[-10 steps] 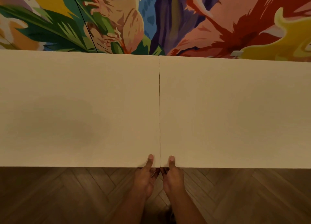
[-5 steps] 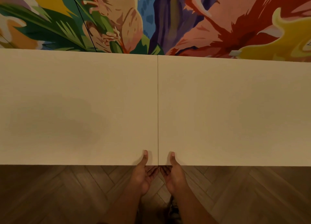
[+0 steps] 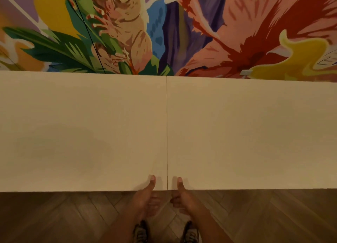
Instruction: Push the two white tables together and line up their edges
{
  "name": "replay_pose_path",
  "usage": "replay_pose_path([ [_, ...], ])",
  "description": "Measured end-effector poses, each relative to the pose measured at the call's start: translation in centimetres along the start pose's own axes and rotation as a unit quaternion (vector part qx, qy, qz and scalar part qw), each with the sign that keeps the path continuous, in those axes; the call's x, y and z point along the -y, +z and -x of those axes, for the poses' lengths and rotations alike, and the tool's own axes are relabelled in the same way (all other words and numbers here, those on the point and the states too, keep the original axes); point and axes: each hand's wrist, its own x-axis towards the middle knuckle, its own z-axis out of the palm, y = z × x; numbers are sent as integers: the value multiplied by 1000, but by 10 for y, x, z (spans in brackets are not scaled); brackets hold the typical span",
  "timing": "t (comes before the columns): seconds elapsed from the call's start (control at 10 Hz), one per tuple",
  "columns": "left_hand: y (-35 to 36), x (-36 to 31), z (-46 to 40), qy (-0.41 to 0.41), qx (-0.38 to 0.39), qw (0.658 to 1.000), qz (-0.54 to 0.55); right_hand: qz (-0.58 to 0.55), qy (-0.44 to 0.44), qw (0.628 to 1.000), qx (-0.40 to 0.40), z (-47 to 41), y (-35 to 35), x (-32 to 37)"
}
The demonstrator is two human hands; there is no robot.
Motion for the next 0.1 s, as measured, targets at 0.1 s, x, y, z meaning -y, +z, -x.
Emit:
replay_pose_path([
  [0.1,-16,-28,23,-7,10,985,-171,147,-41,988,-30,13,-13,25],
])
